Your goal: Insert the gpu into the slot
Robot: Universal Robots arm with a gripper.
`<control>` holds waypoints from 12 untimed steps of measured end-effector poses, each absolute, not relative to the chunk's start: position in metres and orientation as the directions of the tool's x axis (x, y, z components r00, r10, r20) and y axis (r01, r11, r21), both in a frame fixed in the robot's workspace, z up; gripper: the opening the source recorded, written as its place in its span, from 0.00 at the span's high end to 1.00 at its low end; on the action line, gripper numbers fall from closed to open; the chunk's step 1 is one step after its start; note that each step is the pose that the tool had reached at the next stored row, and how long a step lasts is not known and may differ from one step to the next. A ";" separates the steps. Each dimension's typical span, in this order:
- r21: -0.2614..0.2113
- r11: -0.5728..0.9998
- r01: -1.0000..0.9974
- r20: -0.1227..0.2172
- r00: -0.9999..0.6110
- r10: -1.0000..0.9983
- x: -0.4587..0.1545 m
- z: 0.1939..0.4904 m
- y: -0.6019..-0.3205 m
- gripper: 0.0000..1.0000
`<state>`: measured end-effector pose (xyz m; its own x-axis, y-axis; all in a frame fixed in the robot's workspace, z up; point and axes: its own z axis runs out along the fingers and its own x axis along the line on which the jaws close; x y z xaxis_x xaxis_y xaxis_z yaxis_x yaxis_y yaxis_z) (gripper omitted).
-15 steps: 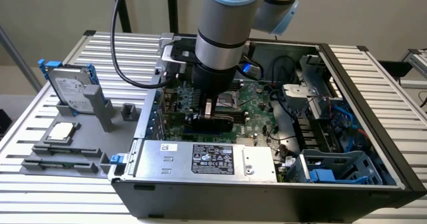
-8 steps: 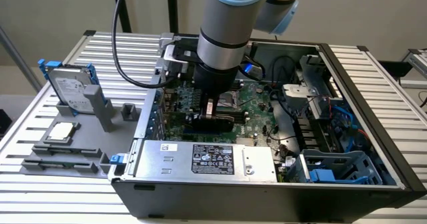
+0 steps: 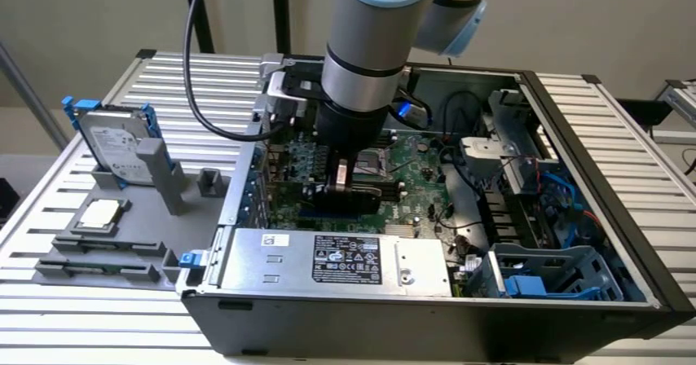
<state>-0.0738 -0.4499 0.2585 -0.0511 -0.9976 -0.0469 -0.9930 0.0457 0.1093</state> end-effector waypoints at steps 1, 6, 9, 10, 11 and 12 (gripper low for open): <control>0.110 0.046 -0.993 -0.047 -0.051 -0.998 -0.074 0.258 -0.450 0.74; 0.115 0.046 -0.992 -0.045 -0.051 -0.998 -0.074 0.258 -0.450 0.74; 0.115 0.046 -0.992 -0.043 -0.051 -0.998 -0.074 0.258 -0.450 0.74; 0.115 0.046 -0.992 -0.043 -0.051 -0.998 -0.074 0.257 -0.450 0.74; 0.115 0.046 -0.992 -0.043 -0.051 -0.998 -0.074 0.257 -0.451 0.74; 0.115 0.046 -0.992 -0.043 -0.051 -0.998 -0.074 0.256 -0.451 0.74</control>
<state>-0.0739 -0.4506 0.2564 -0.0515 -0.9978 -0.0425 -0.9923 0.0463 0.1150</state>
